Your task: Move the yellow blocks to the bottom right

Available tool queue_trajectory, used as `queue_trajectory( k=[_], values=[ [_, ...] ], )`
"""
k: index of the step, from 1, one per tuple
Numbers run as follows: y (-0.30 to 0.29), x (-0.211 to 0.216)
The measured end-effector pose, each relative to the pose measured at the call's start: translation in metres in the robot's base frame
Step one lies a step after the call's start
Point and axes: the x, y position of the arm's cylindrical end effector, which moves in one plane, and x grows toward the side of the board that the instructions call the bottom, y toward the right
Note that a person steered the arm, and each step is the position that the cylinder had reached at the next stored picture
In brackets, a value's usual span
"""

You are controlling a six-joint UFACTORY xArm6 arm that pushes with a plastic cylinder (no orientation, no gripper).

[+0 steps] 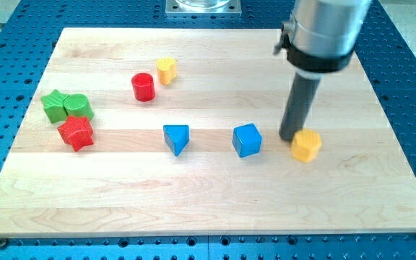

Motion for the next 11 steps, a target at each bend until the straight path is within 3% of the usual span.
queue_trajectory(
  k=[1,2,3,4,6,7,8,10,11],
  values=[
    [0.018,0.012],
    [-0.022,0.017],
    [0.044,0.035],
    [0.056,0.025],
    [0.08,0.058],
    [0.045,0.024],
    [0.03,-0.054],
    [-0.111,-0.189],
    [-0.201,-0.208]
  ],
)
